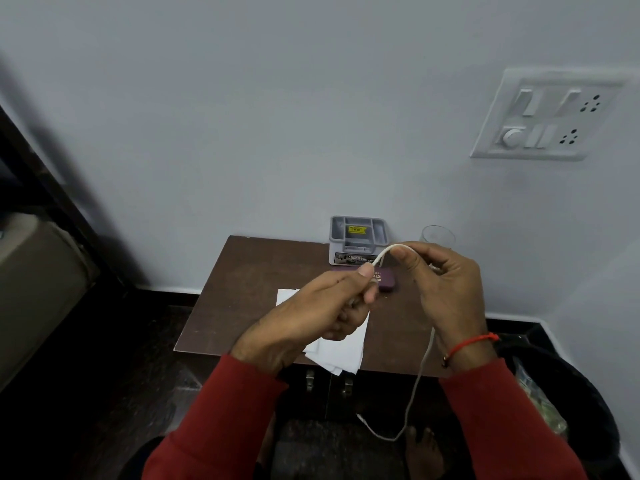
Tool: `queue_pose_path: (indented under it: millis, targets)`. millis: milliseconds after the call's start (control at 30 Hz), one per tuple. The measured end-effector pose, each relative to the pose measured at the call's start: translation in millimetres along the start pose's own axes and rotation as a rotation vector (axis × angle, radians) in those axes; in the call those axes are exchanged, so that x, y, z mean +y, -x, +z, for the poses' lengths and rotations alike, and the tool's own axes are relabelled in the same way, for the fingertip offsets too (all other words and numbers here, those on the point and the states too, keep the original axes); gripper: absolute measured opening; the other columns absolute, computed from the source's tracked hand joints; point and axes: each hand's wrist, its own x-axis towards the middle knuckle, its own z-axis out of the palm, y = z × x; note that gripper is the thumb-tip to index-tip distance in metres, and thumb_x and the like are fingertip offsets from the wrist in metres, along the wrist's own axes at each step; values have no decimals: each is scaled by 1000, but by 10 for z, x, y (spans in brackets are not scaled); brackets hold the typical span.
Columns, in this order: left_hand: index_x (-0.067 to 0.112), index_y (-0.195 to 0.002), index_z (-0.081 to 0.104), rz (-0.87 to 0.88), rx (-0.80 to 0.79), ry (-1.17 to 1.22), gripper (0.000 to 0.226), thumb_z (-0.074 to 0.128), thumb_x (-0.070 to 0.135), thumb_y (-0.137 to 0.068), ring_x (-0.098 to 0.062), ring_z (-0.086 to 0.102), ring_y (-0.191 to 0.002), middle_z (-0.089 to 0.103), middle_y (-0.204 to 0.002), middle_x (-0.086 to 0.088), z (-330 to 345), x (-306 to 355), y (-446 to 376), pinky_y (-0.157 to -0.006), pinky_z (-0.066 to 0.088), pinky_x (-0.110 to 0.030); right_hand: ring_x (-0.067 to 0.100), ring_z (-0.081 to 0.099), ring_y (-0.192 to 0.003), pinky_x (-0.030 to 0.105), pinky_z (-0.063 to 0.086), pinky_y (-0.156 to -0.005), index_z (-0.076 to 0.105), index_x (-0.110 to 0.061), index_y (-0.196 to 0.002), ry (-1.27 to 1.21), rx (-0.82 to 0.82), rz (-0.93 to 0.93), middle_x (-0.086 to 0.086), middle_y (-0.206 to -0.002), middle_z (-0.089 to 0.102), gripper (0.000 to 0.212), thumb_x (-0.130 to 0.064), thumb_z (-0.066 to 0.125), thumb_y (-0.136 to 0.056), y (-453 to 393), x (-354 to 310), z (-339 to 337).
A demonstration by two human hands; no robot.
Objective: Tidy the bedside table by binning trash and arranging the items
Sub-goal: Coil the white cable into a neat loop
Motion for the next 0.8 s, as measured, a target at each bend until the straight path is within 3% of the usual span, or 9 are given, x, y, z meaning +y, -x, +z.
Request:
queue_pose_path:
  millis: [67,133,200,333,433,533,633,733,800]
  targets:
    - [21,-76,49,84,15,166,40,38,44,-107,-12,17,-52,23,-62,2,14,27,-15,-45,19,-22,-3,63,-66,12,47,-64,79,-26,-88,37,-92,43,-14,-75,75,14,-36,71,-82,7,84,36]
    - [19,-79,50,134,125,366,38,38,40,-108,-11,21,-49,25,-59,3,33,61,-43,-44,22,-23,4,61,-60,22,48,-61,78,-25,-87,94,-270,120,-11,-66,70,22,-43,66,-89,59,172,128]
    - [14,-86,54,183,255,599,35,37,35,-108,-9,29,-45,30,-57,4,40,96,-57,-43,29,-22,8,55,-52,30,44,-56,74,-17,-82,187,-454,149,-8,-57,61,43,-54,55,-93,143,267,227]
    - [9,-107,59,354,506,813,28,37,27,-109,-8,39,-50,40,-61,5,-104,98,-80,-51,43,-22,15,53,-48,28,45,-56,69,-16,-102,167,-732,217,0,-51,54,21,-29,52,-101,326,263,366]
    - [14,-117,62,490,697,631,25,40,22,-110,-8,46,-62,46,-69,7,-229,22,-93,-67,50,-25,19,57,-48,26,47,-57,66,-14,-109,141,-885,266,-1,-52,56,17,-22,53,-101,411,204,391]
    - [24,-117,63,549,962,-168,21,44,24,-109,-9,52,-72,57,-84,13,-335,-105,-54,-76,47,-20,16,52,-41,24,44,-47,70,-18,-103,109,-843,226,-5,-49,54,14,-24,59,-98,403,34,373]
    - [17,-110,63,484,844,-690,24,44,31,-108,-11,60,-89,68,-111,10,-454,-212,-40,-80,44,-16,3,65,-61,22,51,-61,77,-16,-97,150,-613,17,-13,-68,71,13,-23,68,-92,276,-77,298]
    - [32,-85,70,185,519,-722,59,23,65,-103,-2,61,-75,68,-81,14,-408,-238,-16,-70,46,-23,3,72,-80,19,55,-73,80,-18,-88,157,-409,-103,-9,-81,77,7,-22,75,-85,173,-112,204]
    - [33,-67,70,47,315,-571,66,23,64,-101,-1,50,-53,54,-56,11,-260,-203,8,-58,38,-19,-3,70,-76,8,50,-69,80,-16,-83,137,-299,-80,-9,-77,76,3,-17,77,-82,131,-96,153]
